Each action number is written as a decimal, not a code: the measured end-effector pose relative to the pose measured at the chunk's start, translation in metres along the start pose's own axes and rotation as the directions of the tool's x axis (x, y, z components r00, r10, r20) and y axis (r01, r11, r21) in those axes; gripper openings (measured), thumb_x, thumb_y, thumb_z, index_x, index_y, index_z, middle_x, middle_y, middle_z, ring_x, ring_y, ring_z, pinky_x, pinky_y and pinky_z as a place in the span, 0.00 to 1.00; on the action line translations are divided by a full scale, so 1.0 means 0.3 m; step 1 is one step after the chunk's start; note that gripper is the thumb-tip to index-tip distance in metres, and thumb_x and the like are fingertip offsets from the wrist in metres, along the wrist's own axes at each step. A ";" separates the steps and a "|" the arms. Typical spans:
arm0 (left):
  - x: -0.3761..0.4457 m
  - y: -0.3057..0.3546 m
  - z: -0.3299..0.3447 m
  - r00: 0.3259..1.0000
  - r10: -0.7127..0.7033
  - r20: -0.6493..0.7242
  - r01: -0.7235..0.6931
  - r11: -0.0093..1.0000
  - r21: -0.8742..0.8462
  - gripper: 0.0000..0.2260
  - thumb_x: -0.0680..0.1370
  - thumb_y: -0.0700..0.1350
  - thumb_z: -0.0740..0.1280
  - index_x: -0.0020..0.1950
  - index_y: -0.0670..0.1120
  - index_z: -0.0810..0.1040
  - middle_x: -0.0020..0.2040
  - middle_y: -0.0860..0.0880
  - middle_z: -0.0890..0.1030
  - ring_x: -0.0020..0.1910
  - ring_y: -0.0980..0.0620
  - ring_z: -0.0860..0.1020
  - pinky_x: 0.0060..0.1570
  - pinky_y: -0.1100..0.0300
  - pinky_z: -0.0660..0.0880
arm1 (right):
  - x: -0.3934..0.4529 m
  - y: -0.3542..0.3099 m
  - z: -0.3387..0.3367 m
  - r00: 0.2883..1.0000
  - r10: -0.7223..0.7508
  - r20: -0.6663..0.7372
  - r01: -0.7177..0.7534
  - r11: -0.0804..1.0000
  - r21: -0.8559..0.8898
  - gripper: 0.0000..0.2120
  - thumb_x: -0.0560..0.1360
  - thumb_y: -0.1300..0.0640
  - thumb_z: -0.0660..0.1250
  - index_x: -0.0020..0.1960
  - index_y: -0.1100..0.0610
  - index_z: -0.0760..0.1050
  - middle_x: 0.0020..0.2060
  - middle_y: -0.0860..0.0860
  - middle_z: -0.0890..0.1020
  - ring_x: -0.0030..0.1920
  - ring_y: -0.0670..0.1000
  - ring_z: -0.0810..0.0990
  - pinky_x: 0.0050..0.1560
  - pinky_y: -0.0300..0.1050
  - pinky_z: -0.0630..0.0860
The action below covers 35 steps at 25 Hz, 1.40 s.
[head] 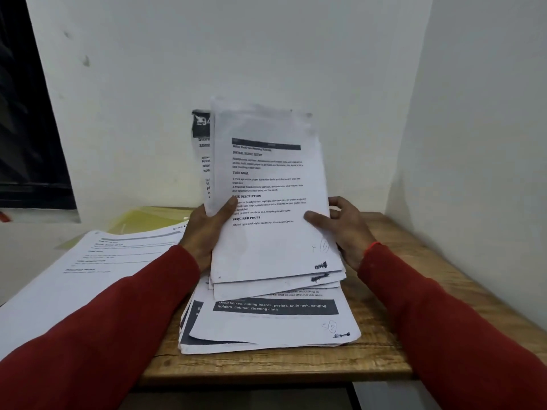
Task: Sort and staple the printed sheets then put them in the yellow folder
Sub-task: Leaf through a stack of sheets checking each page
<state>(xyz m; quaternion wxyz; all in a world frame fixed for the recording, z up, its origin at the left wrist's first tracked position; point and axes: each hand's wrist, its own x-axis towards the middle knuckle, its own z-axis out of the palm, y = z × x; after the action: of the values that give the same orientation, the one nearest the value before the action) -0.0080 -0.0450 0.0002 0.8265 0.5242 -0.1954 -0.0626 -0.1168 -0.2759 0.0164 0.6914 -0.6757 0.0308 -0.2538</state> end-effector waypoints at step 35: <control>-0.010 0.001 0.021 0.999 0.021 -0.041 -0.020 0.999 0.027 0.15 0.79 0.46 0.69 0.63 0.41 0.79 0.57 0.43 0.85 0.53 0.46 0.84 0.54 0.50 0.81 | -0.017 -0.048 0.000 0.997 0.024 0.071 -0.030 0.996 0.082 0.17 0.76 0.45 0.70 0.55 0.59 0.78 0.50 0.57 0.85 0.45 0.54 0.84 0.45 0.48 0.81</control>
<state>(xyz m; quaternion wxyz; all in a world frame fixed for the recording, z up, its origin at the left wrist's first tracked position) -0.0132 -0.0494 0.0022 0.8240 0.5342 -0.1844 -0.0407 -0.1257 -0.2734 0.0287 0.7228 -0.6545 0.0053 -0.2215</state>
